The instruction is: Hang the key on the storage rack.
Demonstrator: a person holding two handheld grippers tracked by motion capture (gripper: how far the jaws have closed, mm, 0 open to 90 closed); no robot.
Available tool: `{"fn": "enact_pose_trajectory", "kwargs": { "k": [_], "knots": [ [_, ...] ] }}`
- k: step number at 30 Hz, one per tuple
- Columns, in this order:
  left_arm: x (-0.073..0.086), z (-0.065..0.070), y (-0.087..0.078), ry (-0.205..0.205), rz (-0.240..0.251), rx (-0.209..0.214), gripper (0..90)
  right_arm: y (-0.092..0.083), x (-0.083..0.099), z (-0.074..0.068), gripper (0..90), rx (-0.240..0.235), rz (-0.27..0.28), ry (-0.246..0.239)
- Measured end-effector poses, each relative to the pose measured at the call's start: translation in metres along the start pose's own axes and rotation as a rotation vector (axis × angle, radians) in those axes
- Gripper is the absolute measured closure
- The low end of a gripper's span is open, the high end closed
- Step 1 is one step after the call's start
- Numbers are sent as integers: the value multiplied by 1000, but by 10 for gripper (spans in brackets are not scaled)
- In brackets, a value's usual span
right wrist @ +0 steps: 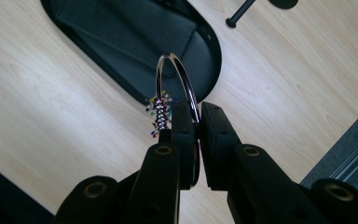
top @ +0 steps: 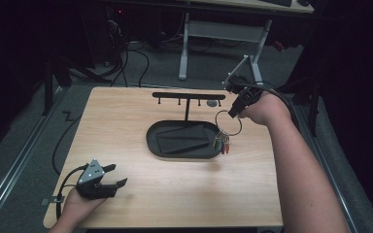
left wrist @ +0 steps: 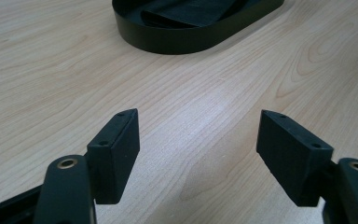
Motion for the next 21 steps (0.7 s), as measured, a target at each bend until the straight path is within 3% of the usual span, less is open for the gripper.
{"fn": "enact_pose_trajectory", "kwargs": {
  "k": [6, 12, 21],
  "knots": [
    [-2, 3, 2, 1, 1, 13, 305, 8, -12, 9, 849, 3, 26, 44],
    [-3, 5, 2, 16, 5, 9, 306, 17, -22, 14, 848, 26, 2, 38],
    [-2, 9, 3, 52, -15, 2, 305, 32, -34, 21, 848, 28, 14, 59]
  ]
}}
Point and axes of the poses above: each handheld gripper's, and its own axes: y roughly forward along the jaws, x roughly out of its underside, z roughly to its right, the point moved 9 cm from there along y, roughly forward along the jaws, and after that the axes turned 6 degrees about x, right-handed, at the moved point
